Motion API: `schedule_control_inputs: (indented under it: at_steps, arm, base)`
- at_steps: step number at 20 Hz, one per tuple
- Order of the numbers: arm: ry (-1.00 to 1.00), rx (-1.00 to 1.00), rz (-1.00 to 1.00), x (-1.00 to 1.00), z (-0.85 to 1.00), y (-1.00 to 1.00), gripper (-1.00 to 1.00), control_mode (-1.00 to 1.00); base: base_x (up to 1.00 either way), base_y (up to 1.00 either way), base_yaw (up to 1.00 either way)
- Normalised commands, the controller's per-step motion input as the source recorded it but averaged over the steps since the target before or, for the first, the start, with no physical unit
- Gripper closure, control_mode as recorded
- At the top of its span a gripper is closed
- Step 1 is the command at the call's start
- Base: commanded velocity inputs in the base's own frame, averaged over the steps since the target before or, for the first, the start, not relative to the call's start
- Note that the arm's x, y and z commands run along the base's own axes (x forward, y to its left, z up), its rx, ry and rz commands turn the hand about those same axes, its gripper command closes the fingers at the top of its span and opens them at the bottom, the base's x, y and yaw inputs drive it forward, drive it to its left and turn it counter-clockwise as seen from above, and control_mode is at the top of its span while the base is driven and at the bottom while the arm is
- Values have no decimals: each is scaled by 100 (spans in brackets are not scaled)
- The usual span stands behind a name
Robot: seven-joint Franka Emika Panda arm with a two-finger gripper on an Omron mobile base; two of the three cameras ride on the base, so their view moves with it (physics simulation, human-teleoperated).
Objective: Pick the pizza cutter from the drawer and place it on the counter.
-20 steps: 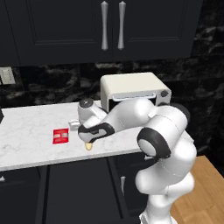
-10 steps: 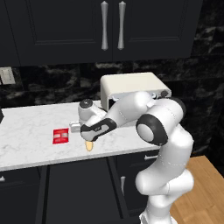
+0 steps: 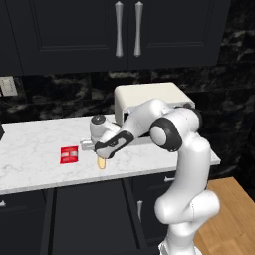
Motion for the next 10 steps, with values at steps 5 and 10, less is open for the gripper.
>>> schedule_control_inputs:
  at_steps: [5,10]
  arm:
    - [0,0,0,53,-30,0,100,-100]
    - [0,0,0,20,-23,0,100,-100]
  base:
    - [0,0,0]
    - [0,0,0]
